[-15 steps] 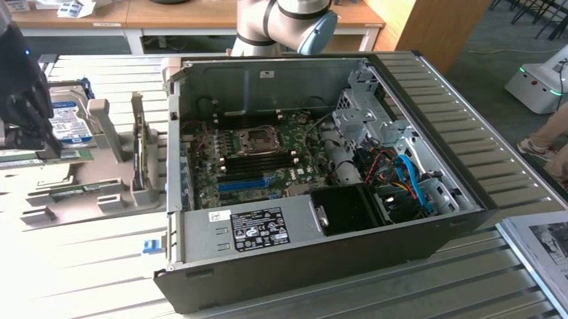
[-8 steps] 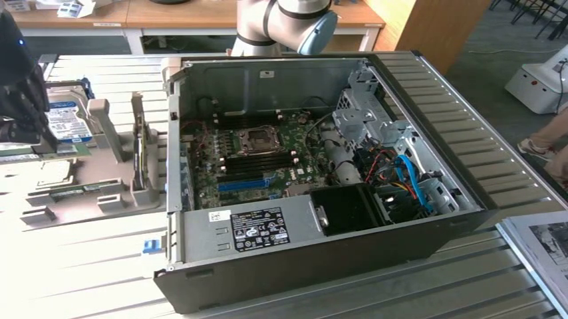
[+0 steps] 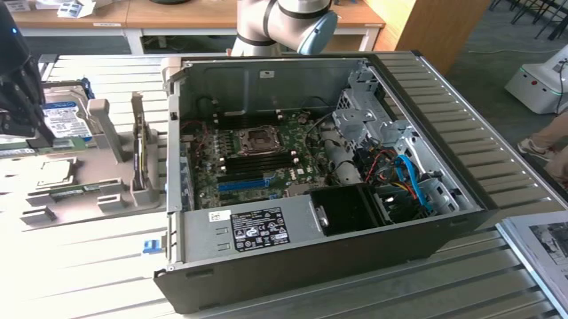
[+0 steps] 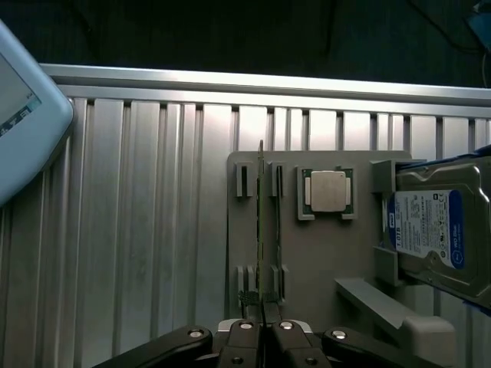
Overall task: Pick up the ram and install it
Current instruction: 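Pick up the ram and move it above insertion slot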
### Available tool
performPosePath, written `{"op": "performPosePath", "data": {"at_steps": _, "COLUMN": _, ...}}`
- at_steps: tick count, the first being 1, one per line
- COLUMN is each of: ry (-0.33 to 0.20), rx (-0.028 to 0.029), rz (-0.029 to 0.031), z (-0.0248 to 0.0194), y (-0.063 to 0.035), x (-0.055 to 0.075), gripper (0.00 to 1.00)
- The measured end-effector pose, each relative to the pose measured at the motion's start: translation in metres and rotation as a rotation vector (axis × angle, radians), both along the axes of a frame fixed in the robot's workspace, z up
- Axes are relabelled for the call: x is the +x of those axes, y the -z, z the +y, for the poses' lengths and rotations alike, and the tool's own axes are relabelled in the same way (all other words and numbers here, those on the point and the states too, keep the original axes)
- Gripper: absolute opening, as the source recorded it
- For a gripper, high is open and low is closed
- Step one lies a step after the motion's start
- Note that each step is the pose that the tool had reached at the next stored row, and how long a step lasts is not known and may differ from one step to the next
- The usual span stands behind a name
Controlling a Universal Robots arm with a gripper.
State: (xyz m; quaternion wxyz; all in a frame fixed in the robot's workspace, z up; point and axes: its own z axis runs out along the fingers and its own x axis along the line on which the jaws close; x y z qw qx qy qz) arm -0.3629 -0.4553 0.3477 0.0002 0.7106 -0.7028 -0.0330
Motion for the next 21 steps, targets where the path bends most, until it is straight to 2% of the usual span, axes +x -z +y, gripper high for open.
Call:
{"op": "performPosePath", "data": {"at_steps": 12, "ry": 0.0, "rx": 0.0, "rz": 0.0, "z": 0.0, "y": -0.0169, "x": 0.0, "gripper": 0.12}}
{"op": "performPosePath", "data": {"at_steps": 21, "ry": 0.0, "rx": 0.0, "rz": 0.0, "z": 0.0, "y": -0.0258, "x": 0.0, "gripper": 0.12}}
